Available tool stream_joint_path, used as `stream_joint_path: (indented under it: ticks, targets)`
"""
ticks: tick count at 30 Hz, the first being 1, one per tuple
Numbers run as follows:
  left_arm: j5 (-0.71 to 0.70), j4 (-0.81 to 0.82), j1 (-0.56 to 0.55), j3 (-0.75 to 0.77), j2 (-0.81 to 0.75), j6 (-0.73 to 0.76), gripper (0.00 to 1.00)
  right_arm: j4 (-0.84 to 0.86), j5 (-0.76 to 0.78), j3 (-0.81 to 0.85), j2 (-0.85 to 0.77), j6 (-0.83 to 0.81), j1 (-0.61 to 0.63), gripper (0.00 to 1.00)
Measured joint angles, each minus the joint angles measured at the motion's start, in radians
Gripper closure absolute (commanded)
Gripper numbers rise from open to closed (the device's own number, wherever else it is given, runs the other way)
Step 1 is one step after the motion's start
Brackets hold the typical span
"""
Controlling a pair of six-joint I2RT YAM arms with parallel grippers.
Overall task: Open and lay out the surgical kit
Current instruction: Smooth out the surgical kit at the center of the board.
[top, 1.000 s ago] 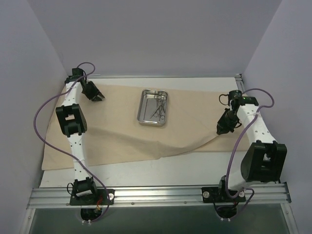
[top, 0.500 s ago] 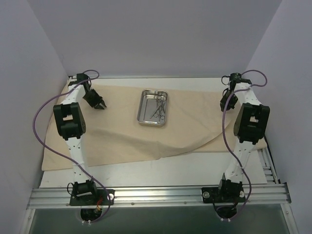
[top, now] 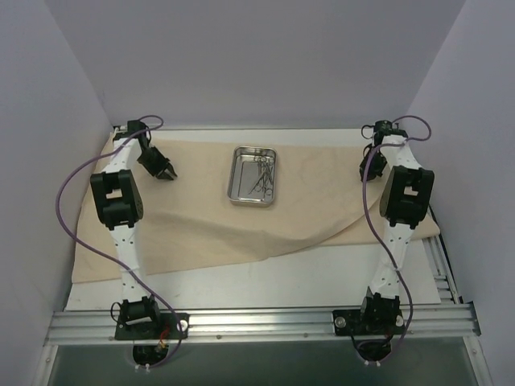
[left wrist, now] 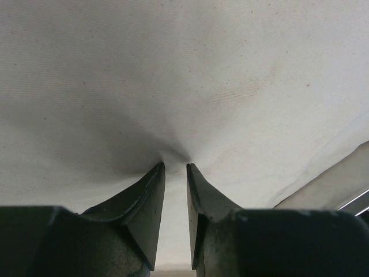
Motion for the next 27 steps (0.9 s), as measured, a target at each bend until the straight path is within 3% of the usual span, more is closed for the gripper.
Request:
stream_joint_path:
  ticks: [11, 13, 14, 20, 27]
  targets:
    - [0.056, -0.063, -0.008, 0.273, 0.159, -0.021, 0.65, -0.03, -0.036, 0.521, 0.296, -0.001, 0.001, 0.98]
    - [0.059, -0.065, -0.011, 0.295, 0.169, -0.021, 0.64, -0.018, -0.04, 0.523, 0.298, -0.001, 0.001, 0.91]
    - [0.059, -0.066, -0.012, 0.299, 0.171, -0.02, 0.63, -0.016, -0.043, 0.523, 0.297, -0.001, 0.001, 0.83]
    - [0.064, -0.053, -0.014, 0.287, 0.165, -0.022, 0.61, -0.012, -0.034, 0.475, 0.243, -0.012, 0.001, 0.66]
    - [0.074, -0.043, -0.014, 0.28, 0.161, -0.023, 0.6, -0.071, 0.039, 0.461, 0.13, -0.029, -0.017, 0.57]
